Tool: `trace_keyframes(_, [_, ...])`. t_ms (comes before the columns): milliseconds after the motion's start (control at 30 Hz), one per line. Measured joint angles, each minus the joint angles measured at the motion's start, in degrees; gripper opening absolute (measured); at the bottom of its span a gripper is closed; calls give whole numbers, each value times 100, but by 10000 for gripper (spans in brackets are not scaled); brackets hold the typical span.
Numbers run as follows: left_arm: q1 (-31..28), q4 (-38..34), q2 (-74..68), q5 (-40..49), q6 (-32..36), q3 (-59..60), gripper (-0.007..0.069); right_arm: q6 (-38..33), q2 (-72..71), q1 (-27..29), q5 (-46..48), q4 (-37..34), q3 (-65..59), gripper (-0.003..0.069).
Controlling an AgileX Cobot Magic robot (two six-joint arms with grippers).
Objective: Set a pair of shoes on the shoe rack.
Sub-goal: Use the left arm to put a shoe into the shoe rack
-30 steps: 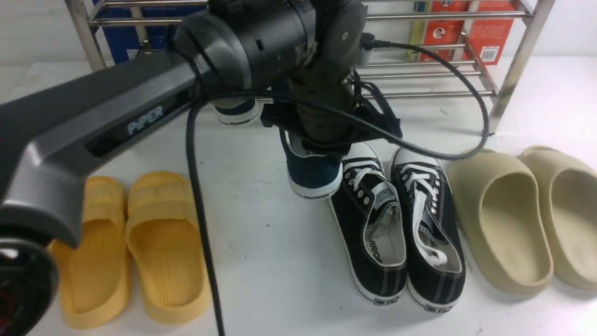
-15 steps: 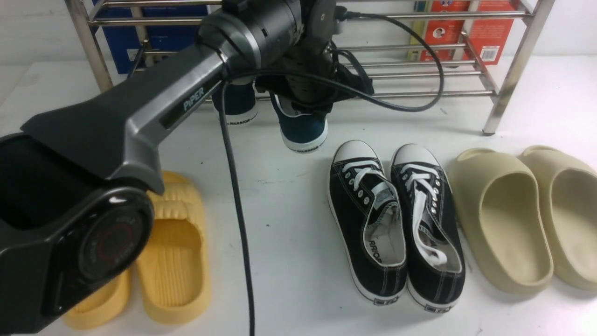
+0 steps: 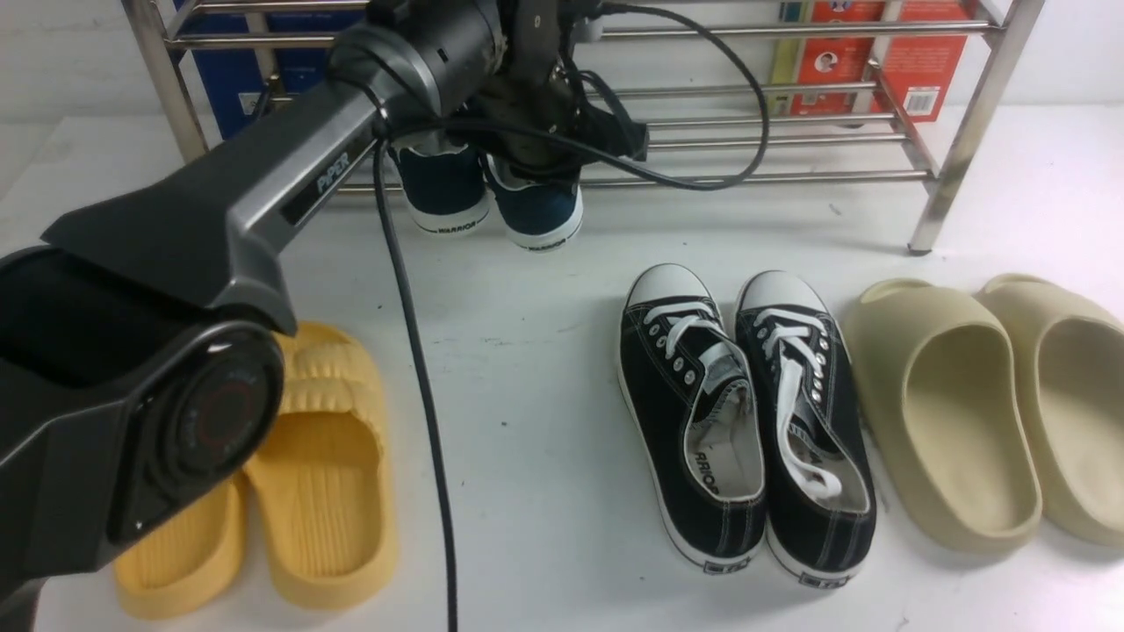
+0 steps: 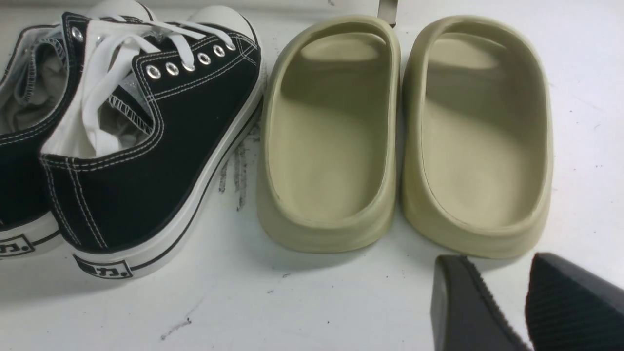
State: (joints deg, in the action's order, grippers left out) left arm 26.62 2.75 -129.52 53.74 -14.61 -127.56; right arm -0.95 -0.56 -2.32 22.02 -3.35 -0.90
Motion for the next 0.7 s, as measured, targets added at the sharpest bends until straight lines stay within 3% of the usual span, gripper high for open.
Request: trace_keyframes(700, [0, 724, -315, -1026, 30, -27, 1, 0, 0, 0, 0, 0, 0, 239])
